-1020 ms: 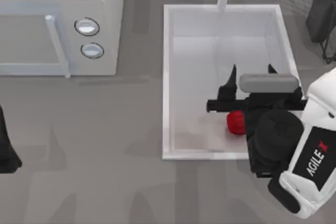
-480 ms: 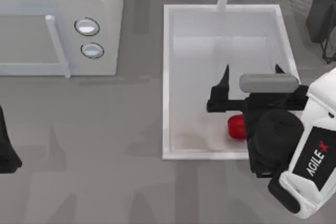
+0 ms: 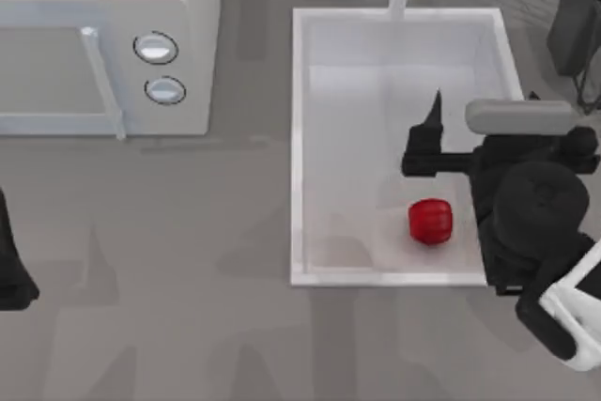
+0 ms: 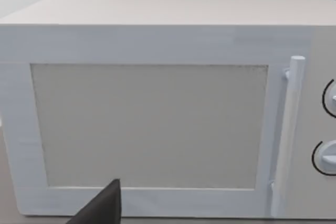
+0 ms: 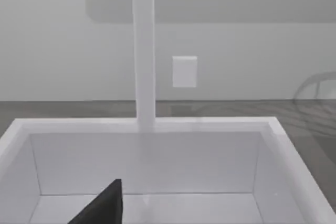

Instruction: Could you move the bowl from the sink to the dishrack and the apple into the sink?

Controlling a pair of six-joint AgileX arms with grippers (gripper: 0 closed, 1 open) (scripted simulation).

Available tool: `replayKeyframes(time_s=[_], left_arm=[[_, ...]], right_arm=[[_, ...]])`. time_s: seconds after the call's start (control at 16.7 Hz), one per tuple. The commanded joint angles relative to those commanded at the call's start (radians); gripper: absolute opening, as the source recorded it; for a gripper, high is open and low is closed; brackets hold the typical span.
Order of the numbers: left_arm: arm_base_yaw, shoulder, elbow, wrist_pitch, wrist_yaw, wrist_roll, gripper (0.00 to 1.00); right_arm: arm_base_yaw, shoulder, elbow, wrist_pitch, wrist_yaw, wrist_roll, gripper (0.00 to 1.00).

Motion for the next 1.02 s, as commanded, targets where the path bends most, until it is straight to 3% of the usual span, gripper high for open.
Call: replayKeyframes(time_s=[0.42, 1.02], left_arm=[[0.000, 0.000, 0.000, 0.000, 0.000, 0.000, 1.00], [0.000, 0.000, 0.000, 0.000, 0.000, 0.000, 1.00]], right_arm=[[-0.208, -0.644, -0.163, -0.468, -0.154, 0.027, 1.00], [-0.493, -1.725, -0.443, -1.193, -0.490, -0.005, 1.00]])
